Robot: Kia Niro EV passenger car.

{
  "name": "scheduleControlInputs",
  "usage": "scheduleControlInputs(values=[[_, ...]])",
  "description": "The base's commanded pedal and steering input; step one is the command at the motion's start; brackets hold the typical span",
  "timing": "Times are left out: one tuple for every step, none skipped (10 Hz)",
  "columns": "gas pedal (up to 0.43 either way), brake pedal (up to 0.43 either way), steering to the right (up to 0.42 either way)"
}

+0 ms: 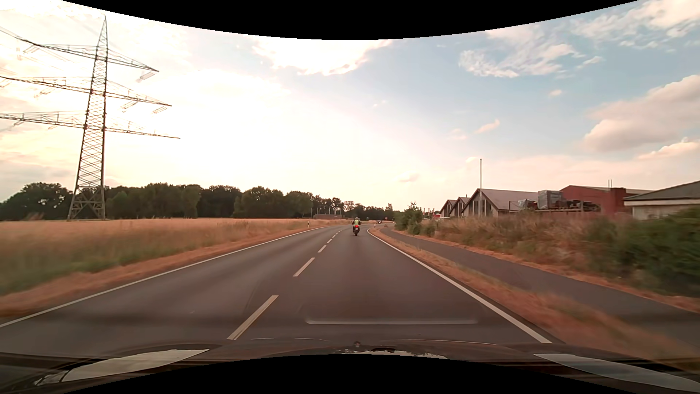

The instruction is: Follow the waypoints while adhering to traffic rules and regulations

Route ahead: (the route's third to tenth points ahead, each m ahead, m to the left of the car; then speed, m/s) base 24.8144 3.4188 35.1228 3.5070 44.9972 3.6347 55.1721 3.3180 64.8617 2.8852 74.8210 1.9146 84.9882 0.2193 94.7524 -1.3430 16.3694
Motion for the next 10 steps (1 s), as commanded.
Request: scheduleControlInputs(values=[[0.000, 0.000, -0.008], [0.028, 0.000, -0.008], [0.028, 0.000, -0.008], [0.028, 0.000, -0.008], [0.059, 0.000, -0.008], [0.067, 0.000, -0.008], [0.067, 0.000, -0.008], [0.067, 0.000, -0.007], [0.079, 0.000, -0.007], [0.079, 0.000, -0.007]])
